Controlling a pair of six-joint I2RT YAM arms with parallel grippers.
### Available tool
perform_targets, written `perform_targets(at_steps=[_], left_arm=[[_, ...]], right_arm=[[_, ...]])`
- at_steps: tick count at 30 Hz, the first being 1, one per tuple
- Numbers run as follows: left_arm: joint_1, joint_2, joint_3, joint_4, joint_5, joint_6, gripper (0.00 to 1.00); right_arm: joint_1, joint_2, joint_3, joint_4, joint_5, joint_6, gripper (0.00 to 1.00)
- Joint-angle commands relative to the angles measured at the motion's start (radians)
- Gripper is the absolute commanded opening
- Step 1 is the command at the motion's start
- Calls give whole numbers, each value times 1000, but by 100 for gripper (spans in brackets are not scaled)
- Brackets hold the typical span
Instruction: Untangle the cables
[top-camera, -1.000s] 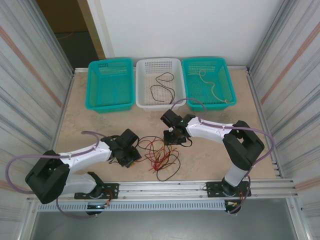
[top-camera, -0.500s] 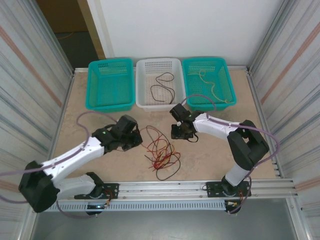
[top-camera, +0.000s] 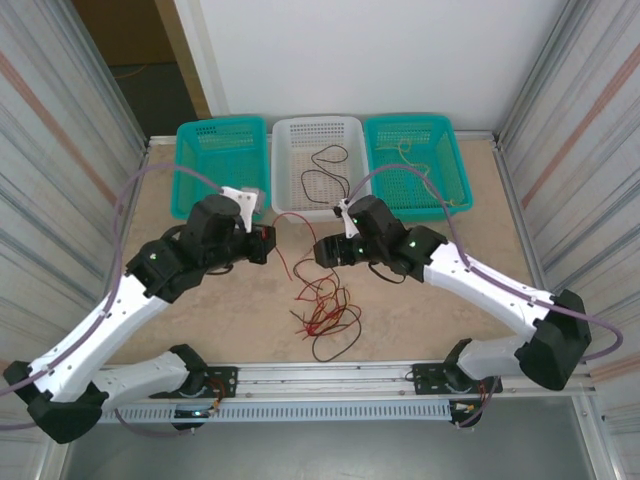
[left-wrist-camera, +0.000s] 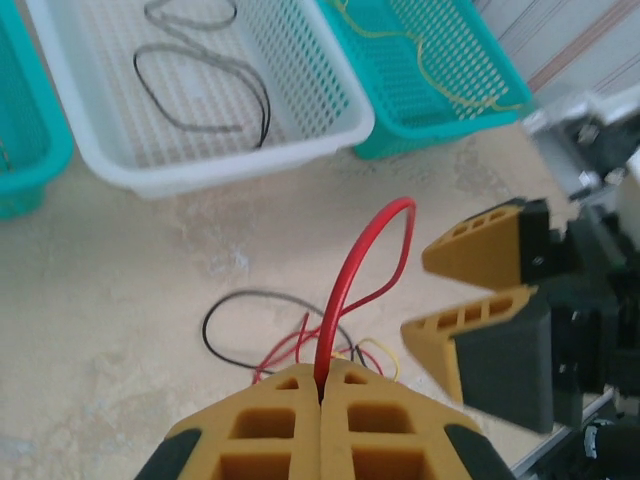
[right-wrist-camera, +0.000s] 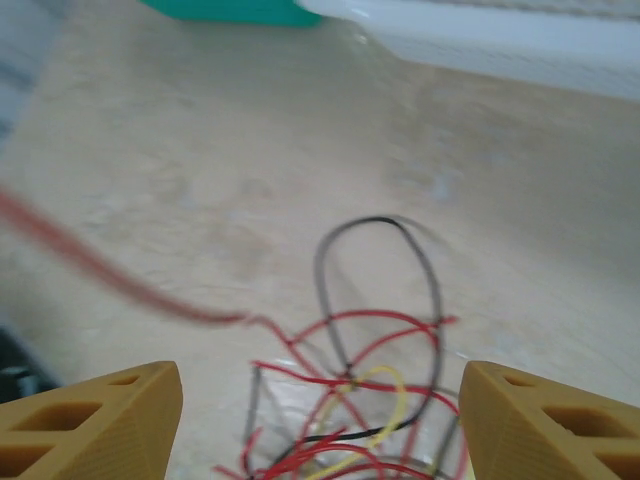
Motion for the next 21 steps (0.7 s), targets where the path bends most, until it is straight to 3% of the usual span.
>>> perform_targets(at_steps=[1, 4, 7, 11, 16, 21], left_arm=[[-6, 6, 105, -35, -38, 83, 0], [-6, 17, 171, -39, -55, 101, 0], [7, 41, 255, -77, -163, 125, 0], [102, 95, 389, -132, -302, 133, 0], [295, 182, 485, -76, -276, 120, 0], [474, 312, 520, 37, -160, 74, 0]], right_arm=[[11, 35, -15, 85, -53, -6, 76], [9, 135, -13, 109, -78, 33, 72], [14, 231, -29, 136, -81, 84, 65], [9, 296, -58, 125, -42, 142, 61], [-1, 267, -99, 85, 15, 165, 59], [-11, 212, -107, 40, 41, 157, 61]])
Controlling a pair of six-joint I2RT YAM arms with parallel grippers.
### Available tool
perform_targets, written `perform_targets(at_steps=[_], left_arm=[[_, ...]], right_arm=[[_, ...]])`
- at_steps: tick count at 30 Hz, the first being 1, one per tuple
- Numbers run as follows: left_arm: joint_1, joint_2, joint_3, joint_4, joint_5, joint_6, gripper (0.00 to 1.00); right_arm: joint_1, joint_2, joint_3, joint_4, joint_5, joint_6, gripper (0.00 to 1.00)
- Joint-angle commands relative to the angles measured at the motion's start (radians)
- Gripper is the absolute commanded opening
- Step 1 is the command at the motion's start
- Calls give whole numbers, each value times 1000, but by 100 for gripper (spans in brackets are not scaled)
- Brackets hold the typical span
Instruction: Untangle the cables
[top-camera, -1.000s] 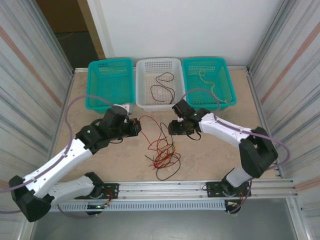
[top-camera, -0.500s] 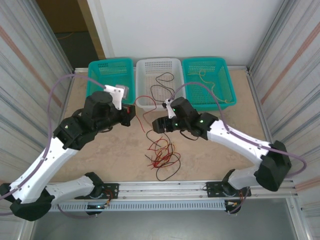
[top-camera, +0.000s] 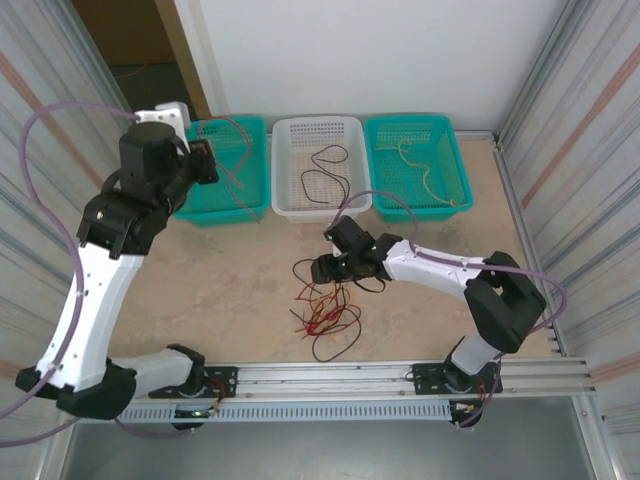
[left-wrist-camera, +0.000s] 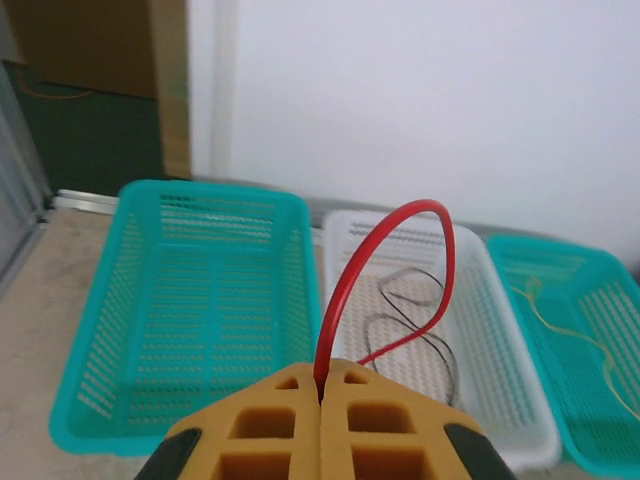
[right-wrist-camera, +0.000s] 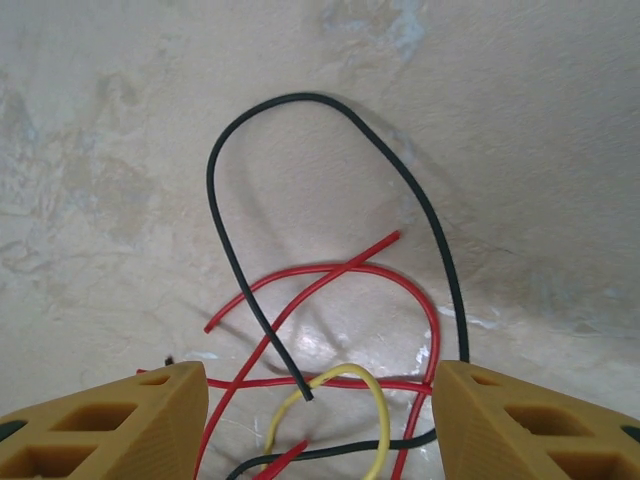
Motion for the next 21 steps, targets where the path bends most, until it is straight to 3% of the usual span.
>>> perform_targets(at_steps=[1, 5, 12, 13, 15, 16, 18, 21], left_arm=[[76, 97, 43, 97, 63, -32, 0], [133, 231, 129, 149, 69, -7, 0], [181, 459, 226, 160, -28, 28, 1], [183, 487, 230, 159, -29, 24, 10], [183, 550, 240, 148, 0, 19, 51], [183, 580, 242, 139, 15, 7, 64], [183, 642, 245, 123, 49, -22, 74], [183, 725, 249, 116, 88, -67, 75]], right_arm=[[-13, -57, -3, -48, 36, 18, 60], [-12, -67, 14, -87, 47, 8, 60], [-24, -124, 15, -128, 94, 6, 60], [-27, -133, 13, -134, 98, 5, 60], [-34, -154, 10, -147, 102, 4, 61], [-40, -161, 8, -153, 103, 2, 61], [-53, -176, 7, -168, 103, -1, 61], [-70, -196, 4, -181, 103, -5, 60]])
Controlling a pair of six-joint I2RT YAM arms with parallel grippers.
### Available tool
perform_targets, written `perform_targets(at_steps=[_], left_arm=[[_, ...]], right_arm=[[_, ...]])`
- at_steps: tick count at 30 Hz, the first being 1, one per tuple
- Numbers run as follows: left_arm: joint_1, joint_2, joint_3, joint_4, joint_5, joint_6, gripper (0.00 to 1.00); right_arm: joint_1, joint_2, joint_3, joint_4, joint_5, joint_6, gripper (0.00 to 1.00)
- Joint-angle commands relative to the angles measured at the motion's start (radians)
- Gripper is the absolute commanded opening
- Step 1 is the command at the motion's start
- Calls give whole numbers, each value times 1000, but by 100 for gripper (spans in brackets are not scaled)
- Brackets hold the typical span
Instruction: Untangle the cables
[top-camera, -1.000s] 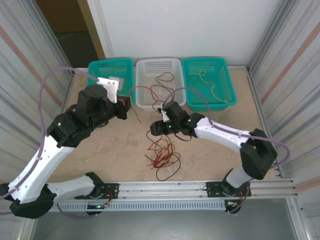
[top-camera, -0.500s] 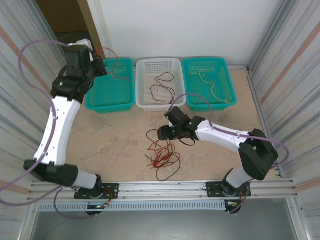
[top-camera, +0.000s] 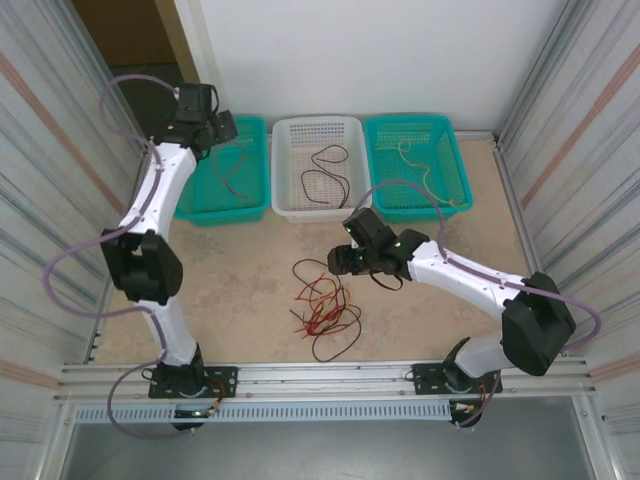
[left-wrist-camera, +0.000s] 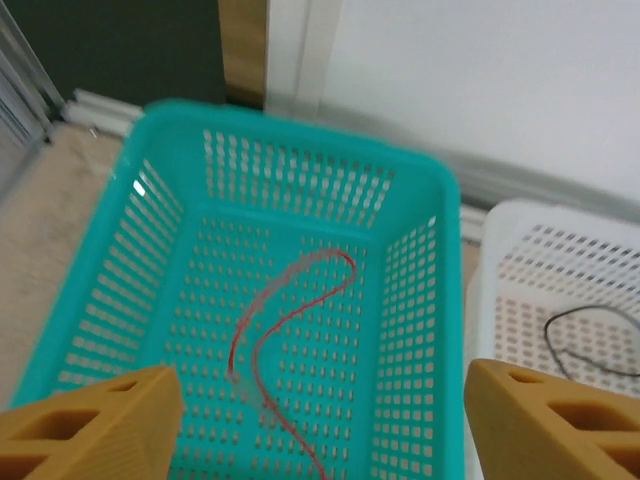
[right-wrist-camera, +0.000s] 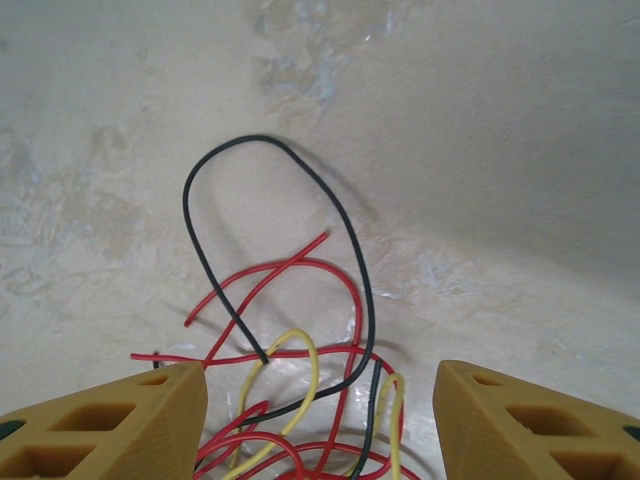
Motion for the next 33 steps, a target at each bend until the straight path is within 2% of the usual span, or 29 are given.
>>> perform_targets(at_steps=[1, 4, 9, 14, 19, 25, 33], left_arm=[[2, 77, 35, -25, 51, -62, 74], [2, 193, 110, -53, 88, -82, 65], [2, 434, 370, -194, 109, -96, 49], [2, 556, 471, -221, 163, -88, 46], [2, 583, 441, -188, 225, -90, 44], [-25, 543, 346, -97, 294, -52, 43], [-42, 501, 276, -77, 270, -24, 43]], right_arm=[[-20, -40, 1, -49, 22, -4, 60], [-35, -53, -10, -53, 19, -3, 56], [-39, -90, -33, -69, 20, 12, 48], [-49, -131, -72, -77, 22, 26, 45], [-61, -155, -75, -86, 19, 25, 43], [-67, -176, -78, -80, 16, 25, 42], [-70, -171, -76, -63, -1, 26, 41]])
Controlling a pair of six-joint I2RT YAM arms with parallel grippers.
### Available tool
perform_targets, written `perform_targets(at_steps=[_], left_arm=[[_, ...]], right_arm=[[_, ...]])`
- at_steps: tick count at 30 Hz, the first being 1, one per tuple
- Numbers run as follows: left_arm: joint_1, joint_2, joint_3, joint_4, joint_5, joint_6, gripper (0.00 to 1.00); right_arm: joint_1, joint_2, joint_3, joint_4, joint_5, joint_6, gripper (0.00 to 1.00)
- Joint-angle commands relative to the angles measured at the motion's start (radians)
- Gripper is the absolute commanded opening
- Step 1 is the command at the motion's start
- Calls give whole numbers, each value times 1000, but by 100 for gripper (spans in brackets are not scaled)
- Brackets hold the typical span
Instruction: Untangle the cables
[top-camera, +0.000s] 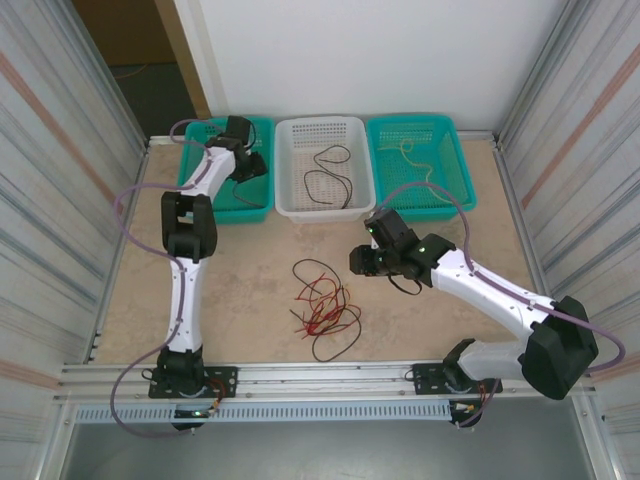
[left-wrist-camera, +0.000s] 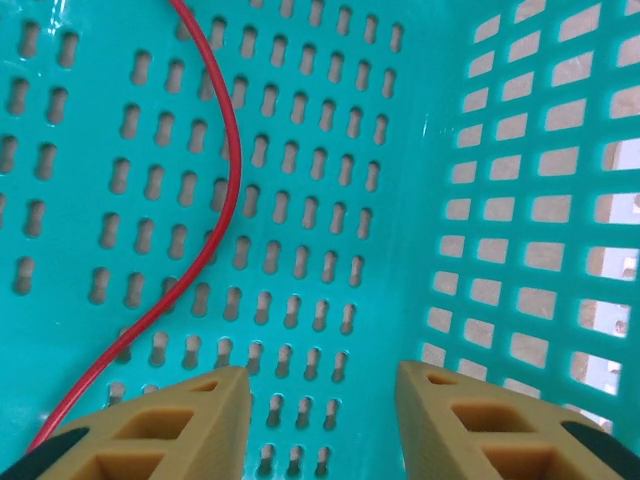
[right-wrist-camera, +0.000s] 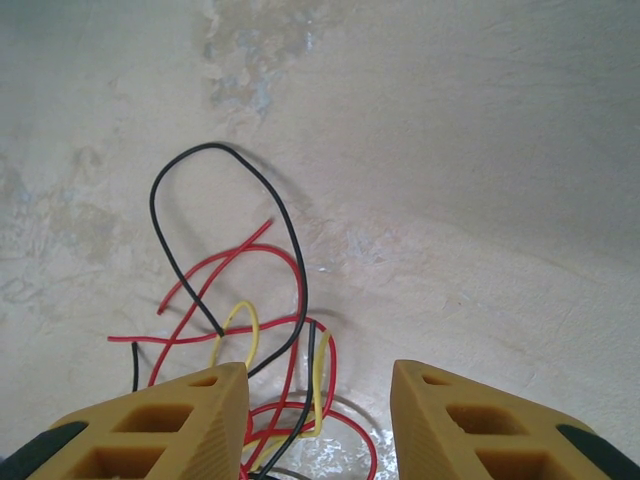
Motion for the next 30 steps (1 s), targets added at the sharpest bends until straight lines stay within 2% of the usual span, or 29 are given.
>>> perform_targets(at_steps=[1, 6, 10, 14, 17, 21, 24, 27, 30], left_arm=[[-19, -70, -26, 1, 17, 44, 43], [-19, -114, -55, -26, -67, 60, 49], [-16, -219, -94, -65, -205, 84, 56], [-26, -442, -240, -63, -276, 101, 60], [-54, -655, -436, -16, -245, 92, 61], [-171, -969, -760, 80, -167, 86, 64], [-302, -1153, -972, 129, -89, 32, 64], [-437, -1252, -1143, 173, -64, -57, 63], [-548, -1291, -1260, 213, -103, -142, 63]], right_arm=[[-7, -20, -4, -2, -2, 25, 41], [-9, -25, 1, -2, 5, 22, 42], [-15, -11, 18, -10, 9, 7, 47], [-17, 49, 19, -9, -27, -20, 58], [-2, 126, 18, -10, -51, -23, 59], [44, 205, 30, 22, -60, -6, 59], [75, 258, 55, 29, -52, 5, 51], [96, 297, 69, 15, -39, 19, 43], [112, 311, 59, 2, -24, 30, 31]])
